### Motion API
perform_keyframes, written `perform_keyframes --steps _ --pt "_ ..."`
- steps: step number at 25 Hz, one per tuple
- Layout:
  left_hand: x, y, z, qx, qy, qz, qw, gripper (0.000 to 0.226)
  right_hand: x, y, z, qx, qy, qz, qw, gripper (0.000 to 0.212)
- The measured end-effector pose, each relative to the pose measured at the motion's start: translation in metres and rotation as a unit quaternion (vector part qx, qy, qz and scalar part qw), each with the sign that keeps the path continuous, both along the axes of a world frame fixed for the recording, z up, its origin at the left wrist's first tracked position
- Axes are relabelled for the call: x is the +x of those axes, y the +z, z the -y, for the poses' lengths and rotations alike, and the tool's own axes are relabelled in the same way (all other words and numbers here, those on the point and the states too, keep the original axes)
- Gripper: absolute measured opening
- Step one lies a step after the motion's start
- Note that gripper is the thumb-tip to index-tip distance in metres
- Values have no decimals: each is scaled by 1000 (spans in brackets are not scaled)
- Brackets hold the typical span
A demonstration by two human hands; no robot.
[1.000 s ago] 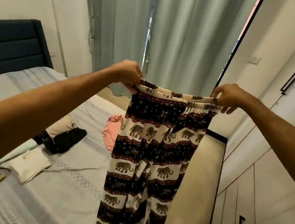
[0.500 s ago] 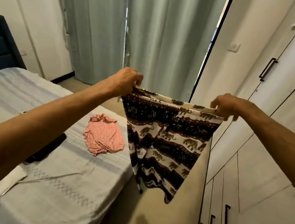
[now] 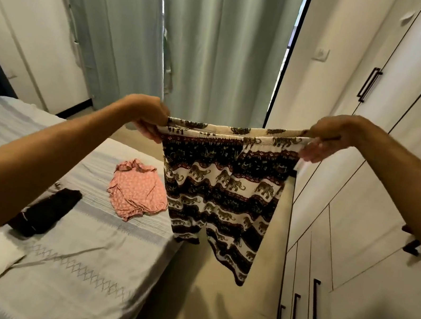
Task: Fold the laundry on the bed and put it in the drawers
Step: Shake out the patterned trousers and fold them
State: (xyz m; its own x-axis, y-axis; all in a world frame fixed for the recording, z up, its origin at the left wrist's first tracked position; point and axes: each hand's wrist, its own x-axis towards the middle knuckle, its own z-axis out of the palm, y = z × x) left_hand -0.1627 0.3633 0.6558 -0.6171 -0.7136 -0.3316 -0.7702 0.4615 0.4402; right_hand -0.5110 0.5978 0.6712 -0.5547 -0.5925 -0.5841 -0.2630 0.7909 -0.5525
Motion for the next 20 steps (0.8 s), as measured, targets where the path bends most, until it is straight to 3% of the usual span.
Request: perform_keyframes --steps 4,6,8,11,13,17,20 --pt "-15 -3 -26 70 -140 -8 988 25 10 -2 29 -259 -162 220 926 19" --pt "-27 -1 -36 81 -136 -35 987 47 16 0 42 -312 -184 284 888 23" --pt "-28 4 -33 41 -101 -37 993 61 16 4 48 -307 -150 287 895 16" --pt "-13 14 -8 -46 -29 -19 998 53 10 15 33 -197 10 120 973 22" --pt "-6 17 4 -60 -5 -11 998 51 5 20 21 -112 82 -46 989 25" --pt "-11 15 3 -64 12 -7 998 41 2 20 19 -31 114 -237 964 20" --pt "-18 15 0 -70 22 -73 995 20 8 17 20 4 120 -495 860 10"
